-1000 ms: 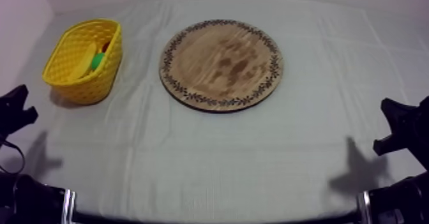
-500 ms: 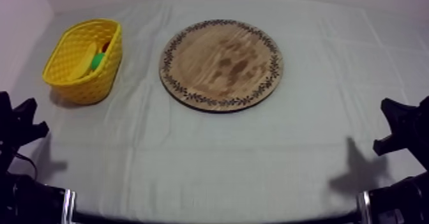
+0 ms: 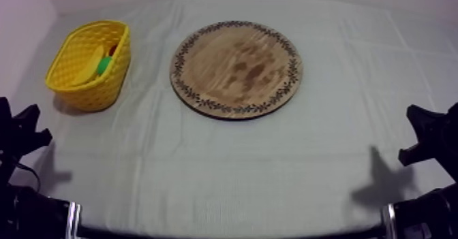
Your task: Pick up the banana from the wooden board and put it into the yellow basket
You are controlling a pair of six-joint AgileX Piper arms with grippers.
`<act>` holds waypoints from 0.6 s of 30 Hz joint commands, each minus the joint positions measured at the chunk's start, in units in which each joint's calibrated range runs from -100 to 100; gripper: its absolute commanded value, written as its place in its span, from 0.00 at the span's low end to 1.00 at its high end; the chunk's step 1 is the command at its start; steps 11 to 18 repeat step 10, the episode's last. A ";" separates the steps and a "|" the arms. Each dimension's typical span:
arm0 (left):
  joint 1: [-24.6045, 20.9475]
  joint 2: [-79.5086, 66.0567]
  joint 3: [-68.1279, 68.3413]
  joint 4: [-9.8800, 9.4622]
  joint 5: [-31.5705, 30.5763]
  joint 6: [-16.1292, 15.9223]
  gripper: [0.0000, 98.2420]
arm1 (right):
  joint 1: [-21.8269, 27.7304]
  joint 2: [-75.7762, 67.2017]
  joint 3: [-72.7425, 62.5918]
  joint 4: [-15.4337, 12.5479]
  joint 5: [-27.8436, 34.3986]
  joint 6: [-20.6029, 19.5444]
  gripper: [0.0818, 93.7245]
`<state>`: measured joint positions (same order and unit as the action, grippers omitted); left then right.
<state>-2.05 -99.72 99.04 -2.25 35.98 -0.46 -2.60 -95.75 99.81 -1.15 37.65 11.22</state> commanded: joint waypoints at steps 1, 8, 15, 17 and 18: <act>-0.05 -0.02 0.07 -0.02 -0.07 -0.01 0.00 | 0.00 0.00 -0.03 0.00 0.01 -0.01 0.00; -0.08 -0.02 0.07 -0.02 -0.08 -0.54 0.00 | 0.00 0.00 -0.03 0.00 0.01 -0.01 0.00; -0.09 -0.02 0.07 -0.02 -0.08 -0.60 0.00 | 0.00 0.00 -0.03 0.00 0.01 -0.01 0.00; -0.09 -0.02 0.07 -0.02 -0.08 -0.60 0.00 | 0.00 0.00 -0.03 0.00 0.01 -0.01 0.00; -0.09 -0.02 0.07 -0.02 -0.08 -0.60 0.00 | 0.00 0.00 -0.03 0.00 0.01 -0.01 0.00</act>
